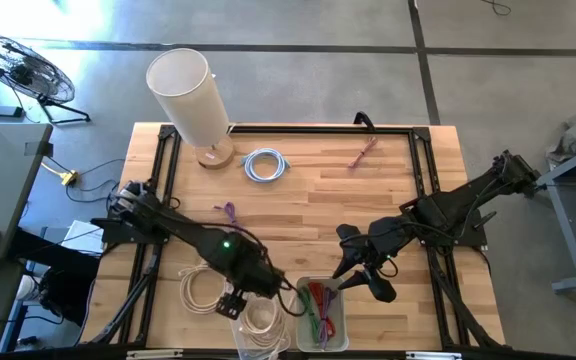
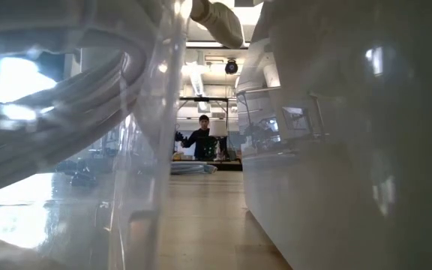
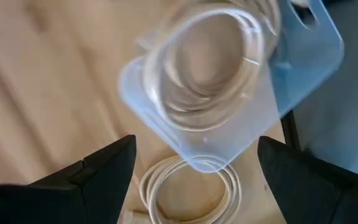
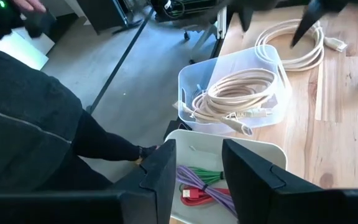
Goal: Pick & Place USB Port
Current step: Put the brown HDMI cable into the transparent bin
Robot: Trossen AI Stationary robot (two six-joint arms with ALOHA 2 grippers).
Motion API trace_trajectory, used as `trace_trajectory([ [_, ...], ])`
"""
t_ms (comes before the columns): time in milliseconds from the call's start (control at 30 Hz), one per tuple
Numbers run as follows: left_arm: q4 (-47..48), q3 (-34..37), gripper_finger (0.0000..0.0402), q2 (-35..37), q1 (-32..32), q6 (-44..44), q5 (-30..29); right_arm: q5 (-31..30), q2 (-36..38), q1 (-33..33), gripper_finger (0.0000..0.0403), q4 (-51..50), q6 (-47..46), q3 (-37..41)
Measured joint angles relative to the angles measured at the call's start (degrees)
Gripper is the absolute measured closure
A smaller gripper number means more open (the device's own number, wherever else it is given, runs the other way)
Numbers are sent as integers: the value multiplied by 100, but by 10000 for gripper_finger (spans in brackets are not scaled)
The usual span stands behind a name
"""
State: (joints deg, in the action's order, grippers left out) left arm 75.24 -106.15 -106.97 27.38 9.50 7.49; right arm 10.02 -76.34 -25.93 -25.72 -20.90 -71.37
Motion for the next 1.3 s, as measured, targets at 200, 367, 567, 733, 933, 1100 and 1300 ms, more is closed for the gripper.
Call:
trace_trajectory([
  [200, 735, -2, 71, 464, -6, 2072, -737, 22, 0, 0, 281, -38, 48, -1],
  [367, 1529, -2, 71, 707, 165, 3158, -723, -54, 0, 1, 281, -38, 183, -1],
  [567, 1496, 0, 71, 793, 564, 2170, -665, -61, 0, 2, 281, -33, 292, 0],
  [733, 1441, 1, 71, 778, 950, 1217, -894, -61, 0, 95, 281, -17, 301, 0],
  [933, 905, 2, 71, 778, 1139, 1320, -1295, -66, 0, 247, 281, -14, 292, 0],
  [1100, 295, 4, 71, 778, 1124, 1323, -1350, -63, 0, 348, 281, 5, 175, -1],
  [1300, -348, 8, 71, 727, 1126, 1312, -2356, -66, 0, 460, 281, 97, 38, 0],
])
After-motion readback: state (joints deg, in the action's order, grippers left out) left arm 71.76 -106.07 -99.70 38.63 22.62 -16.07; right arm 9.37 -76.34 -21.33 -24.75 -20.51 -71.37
